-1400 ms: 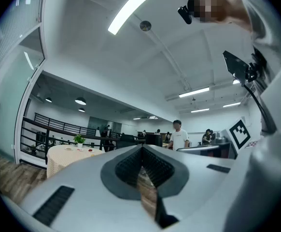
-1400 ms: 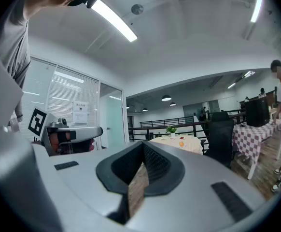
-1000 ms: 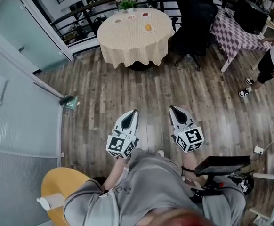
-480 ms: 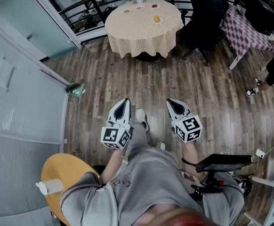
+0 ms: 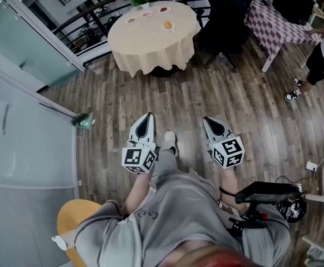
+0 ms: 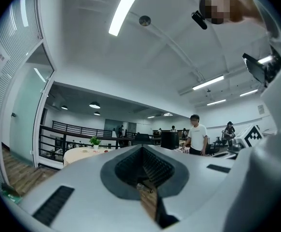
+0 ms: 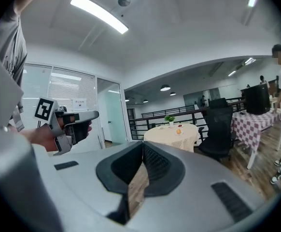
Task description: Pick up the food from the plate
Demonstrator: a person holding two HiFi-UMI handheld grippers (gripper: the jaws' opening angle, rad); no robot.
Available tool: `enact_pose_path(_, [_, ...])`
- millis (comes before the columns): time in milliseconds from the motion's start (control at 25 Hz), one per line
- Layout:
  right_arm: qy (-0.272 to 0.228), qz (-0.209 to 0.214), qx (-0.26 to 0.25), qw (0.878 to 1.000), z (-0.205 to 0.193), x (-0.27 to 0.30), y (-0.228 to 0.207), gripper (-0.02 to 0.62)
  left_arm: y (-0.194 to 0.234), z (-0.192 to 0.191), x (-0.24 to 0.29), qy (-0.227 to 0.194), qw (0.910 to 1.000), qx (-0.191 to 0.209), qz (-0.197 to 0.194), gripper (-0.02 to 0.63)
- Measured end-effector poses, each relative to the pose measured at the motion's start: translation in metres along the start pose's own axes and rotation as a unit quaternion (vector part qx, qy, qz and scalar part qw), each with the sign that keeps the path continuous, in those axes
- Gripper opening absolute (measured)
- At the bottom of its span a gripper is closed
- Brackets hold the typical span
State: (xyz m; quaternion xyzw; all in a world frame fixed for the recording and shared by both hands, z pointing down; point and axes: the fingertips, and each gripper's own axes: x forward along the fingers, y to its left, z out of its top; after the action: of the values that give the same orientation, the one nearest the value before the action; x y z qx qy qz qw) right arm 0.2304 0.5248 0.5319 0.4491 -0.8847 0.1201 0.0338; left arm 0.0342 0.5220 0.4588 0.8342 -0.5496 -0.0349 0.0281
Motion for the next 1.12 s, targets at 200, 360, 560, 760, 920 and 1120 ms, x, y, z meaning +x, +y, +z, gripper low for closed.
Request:
enact_pose_path(200, [0.008, -0.028, 0.001, 1.000, 0.002, 0.018, -0.025, 0.015, 0.009, -0.019, 0.039, 0.011, 0.9996, -0.011, -0.021, 0.011])
enact_pose_path(360, [0.018, -0.035, 0.000, 0.999, 0.005, 0.057, -0.041, 0.015, 0.038, -0.034, 0.077, 0.019, 0.9993, -0.018, -0.025, 0.011])
enact_pose_path(560, [0.014, -0.035, -0.007, 0.999, 0.024, 0.127, -0.052, 0.015, 0.089, -0.035, 0.127, 0.014, 0.9995, -0.007, -0.029, 0.010])
enact_pose_path(760, [0.015, -0.036, -0.016, 0.999, 0.056, 0.217, -0.054, 0.015, 0.159, -0.027, 0.183, 0.013, 0.9991, -0.003, -0.041, 0.011])
enact_pose_path(920, [0.008, -0.041, -0.034, 0.999, 0.086, 0.281, -0.056, 0.015, 0.214, -0.018, 0.225, 0.002, 0.9981, 0.008, -0.061, 0.010])
enact_pose_path(1120, [0.005, -0.060, -0.039, 0.997, 0.101, 0.332, -0.061, 0.015, 0.260, -0.021, 0.274, 0.001, 0.9959, 0.017, -0.089, 0.011])
